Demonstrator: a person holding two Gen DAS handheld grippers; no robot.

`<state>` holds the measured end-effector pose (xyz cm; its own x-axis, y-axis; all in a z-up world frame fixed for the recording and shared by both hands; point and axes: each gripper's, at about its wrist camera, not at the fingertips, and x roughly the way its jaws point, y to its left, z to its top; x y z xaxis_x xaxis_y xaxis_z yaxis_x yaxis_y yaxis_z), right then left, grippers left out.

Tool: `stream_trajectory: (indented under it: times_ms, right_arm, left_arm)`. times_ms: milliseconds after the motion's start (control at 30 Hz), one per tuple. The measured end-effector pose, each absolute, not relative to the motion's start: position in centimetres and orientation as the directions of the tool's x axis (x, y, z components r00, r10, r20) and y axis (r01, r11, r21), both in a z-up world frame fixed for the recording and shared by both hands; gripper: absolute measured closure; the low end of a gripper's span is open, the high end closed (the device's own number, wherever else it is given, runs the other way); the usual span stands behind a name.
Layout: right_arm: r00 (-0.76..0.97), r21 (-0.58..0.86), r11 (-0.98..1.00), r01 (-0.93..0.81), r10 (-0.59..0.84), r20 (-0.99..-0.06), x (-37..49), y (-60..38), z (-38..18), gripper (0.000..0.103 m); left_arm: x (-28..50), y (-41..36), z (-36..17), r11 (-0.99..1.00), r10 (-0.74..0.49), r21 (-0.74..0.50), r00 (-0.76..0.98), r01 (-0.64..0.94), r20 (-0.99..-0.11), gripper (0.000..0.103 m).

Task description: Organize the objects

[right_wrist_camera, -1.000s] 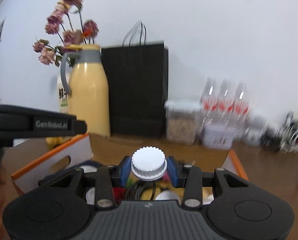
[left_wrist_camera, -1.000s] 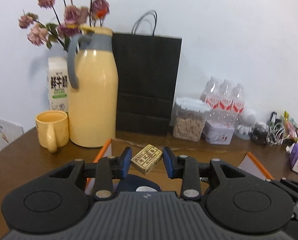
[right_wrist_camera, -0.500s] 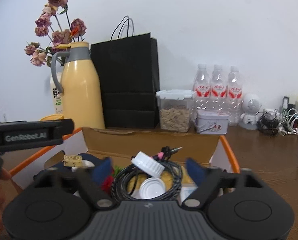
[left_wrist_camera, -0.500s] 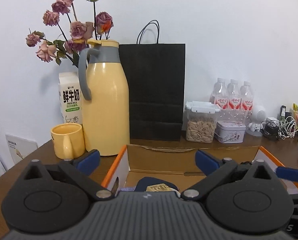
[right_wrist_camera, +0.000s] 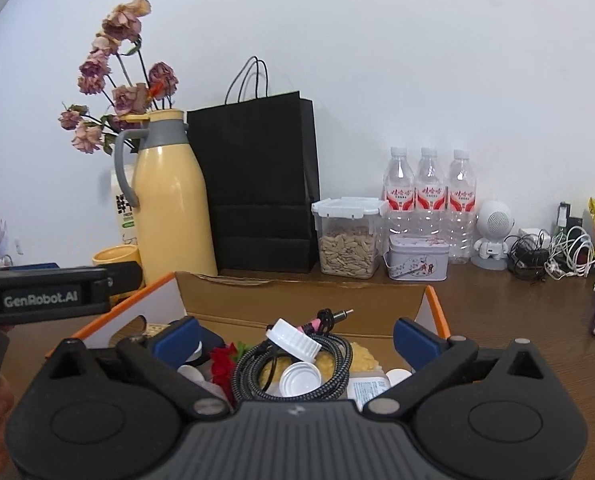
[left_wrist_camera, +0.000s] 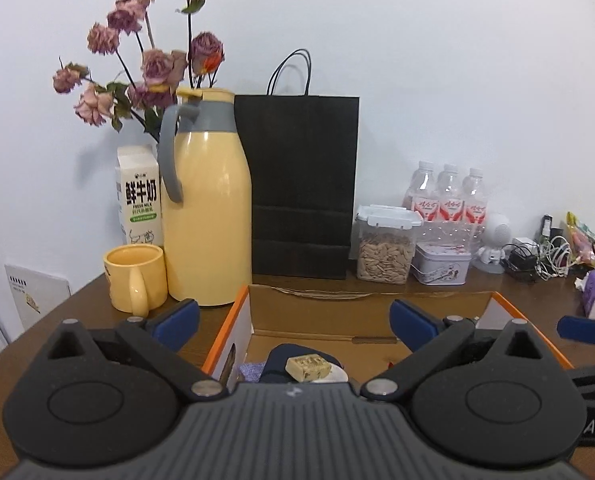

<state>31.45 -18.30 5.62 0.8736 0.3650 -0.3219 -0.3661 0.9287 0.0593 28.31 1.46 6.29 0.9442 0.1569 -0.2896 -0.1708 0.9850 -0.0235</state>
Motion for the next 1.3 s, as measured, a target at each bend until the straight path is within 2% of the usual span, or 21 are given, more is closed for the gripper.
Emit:
stream_trajectory:
  times_ms: [367,833,1300]
  right_arm:
    - [0.858,0.054,0.933,-0.356,0.349,-0.376,25.0,-20.0,7.7,0.0]
    - [0.81,0.062,0.937,-0.344,0.329,-0.485,19.6,-20.8,5.9,0.0]
    - [0.801,0.065,0.941,-0.331,0.317,-0.508,19.1,-20.8,5.3,0.0]
  left_arm:
    - [22.1,1.0,7.6,0.989,0.145,0.021,0.922,-0.147,-0.359,0.0]
    - [15.6,1.5,5.2,0.989,0.137,0.016,0.858,-0.149,-0.495,0.0]
    - [14.3,1.4,4.9,0.99,0.131,0.015,0.852,-0.143,-0.508,0.0]
